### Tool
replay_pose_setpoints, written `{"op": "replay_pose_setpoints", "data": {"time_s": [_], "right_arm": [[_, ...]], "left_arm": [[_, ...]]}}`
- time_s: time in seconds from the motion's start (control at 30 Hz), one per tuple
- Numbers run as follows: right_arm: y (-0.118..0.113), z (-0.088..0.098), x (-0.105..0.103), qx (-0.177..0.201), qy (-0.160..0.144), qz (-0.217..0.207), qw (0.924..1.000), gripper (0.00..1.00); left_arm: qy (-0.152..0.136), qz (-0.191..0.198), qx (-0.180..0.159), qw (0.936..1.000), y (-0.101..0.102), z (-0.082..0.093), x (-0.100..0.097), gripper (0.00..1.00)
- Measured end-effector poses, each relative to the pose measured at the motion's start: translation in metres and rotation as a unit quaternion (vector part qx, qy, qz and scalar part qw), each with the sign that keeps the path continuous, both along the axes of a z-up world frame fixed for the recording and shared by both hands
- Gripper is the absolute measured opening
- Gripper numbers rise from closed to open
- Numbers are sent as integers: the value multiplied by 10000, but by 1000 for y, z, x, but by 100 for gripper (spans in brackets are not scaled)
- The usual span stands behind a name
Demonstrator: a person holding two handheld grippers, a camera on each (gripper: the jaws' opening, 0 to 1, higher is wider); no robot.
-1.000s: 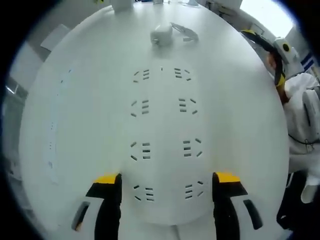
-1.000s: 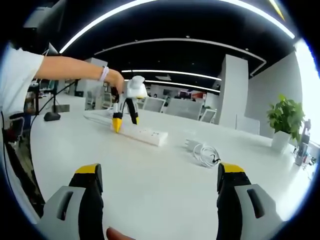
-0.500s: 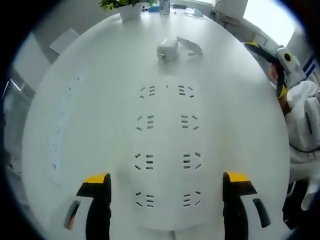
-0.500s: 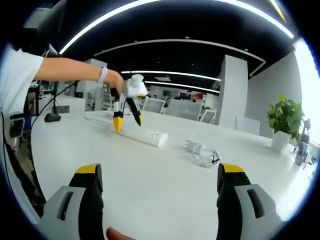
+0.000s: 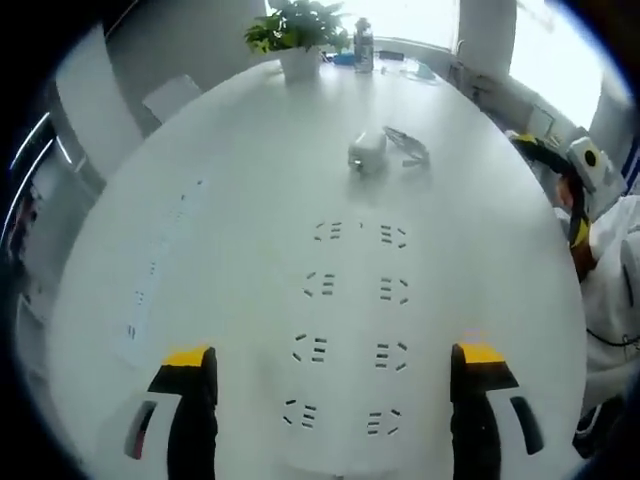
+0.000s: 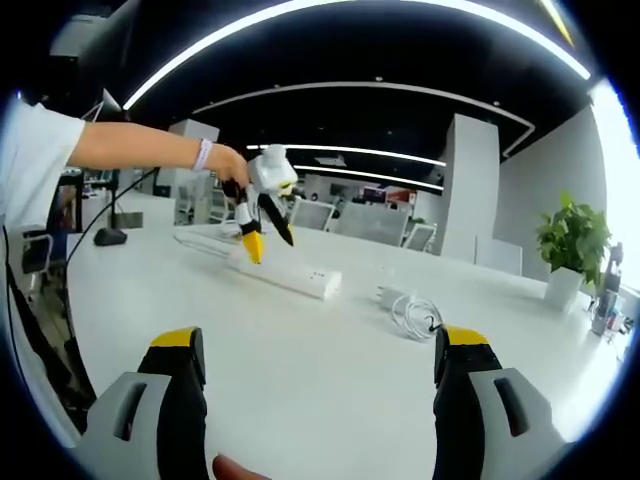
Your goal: Straighten the power strip on the desk, plug the charger into it
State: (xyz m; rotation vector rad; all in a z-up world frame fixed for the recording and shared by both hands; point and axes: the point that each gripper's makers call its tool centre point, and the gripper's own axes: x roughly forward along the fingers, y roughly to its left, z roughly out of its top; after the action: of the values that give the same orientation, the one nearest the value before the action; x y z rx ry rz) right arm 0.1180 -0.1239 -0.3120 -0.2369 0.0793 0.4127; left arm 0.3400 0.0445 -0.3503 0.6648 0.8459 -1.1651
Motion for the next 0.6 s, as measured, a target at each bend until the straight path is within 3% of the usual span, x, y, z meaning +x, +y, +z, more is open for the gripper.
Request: {"op": "replay_pose_setpoints", "data": {"time_s": [0.1, 0.43, 0.53, 0.6], "right_arm": [[1, 1, -1, -5, -15, 17, 10000, 95], [4, 2, -5, 19, -57, 81, 9999, 95], [5, 2, -5, 28, -64, 96, 9999, 95], [6, 2, -5, 30, -67, 106, 9999, 95]], "left_arm": [[-99, 166, -401, 9990, -8, 9, 3, 99], [-444, 703, -982, 9917, -8, 15, 7, 99], [-586, 848, -1300, 9861, -9, 23, 10, 99], [-648, 936, -1697, 9789, -15, 33, 12, 99]]}}
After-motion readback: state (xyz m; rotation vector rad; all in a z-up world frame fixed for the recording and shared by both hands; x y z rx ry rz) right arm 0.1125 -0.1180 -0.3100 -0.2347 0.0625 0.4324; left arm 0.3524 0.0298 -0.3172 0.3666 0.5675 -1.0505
